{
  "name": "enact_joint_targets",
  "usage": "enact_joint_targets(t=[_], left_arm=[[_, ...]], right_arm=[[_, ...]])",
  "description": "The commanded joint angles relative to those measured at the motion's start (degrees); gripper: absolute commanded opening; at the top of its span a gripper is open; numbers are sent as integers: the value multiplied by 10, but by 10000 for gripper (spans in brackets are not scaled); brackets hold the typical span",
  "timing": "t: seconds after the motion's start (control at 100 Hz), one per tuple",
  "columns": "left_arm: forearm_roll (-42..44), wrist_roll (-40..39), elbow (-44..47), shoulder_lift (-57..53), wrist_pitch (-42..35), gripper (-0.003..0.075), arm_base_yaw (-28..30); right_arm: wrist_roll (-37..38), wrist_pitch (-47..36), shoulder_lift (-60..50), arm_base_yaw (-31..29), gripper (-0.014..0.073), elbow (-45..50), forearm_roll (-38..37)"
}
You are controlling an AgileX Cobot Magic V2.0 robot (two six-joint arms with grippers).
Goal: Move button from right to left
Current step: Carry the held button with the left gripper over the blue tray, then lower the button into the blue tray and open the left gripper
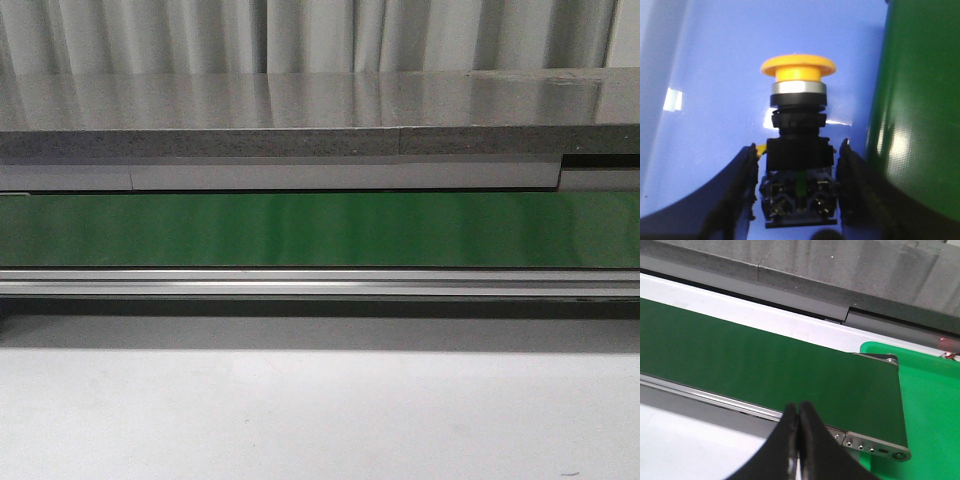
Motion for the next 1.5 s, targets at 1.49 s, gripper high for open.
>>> enact_joint_targets(t=[1.49], left_arm=[[25,-1,-13,0,-79,357,5]], right_arm=[[-4,-40,3,0,-68,-15,11]])
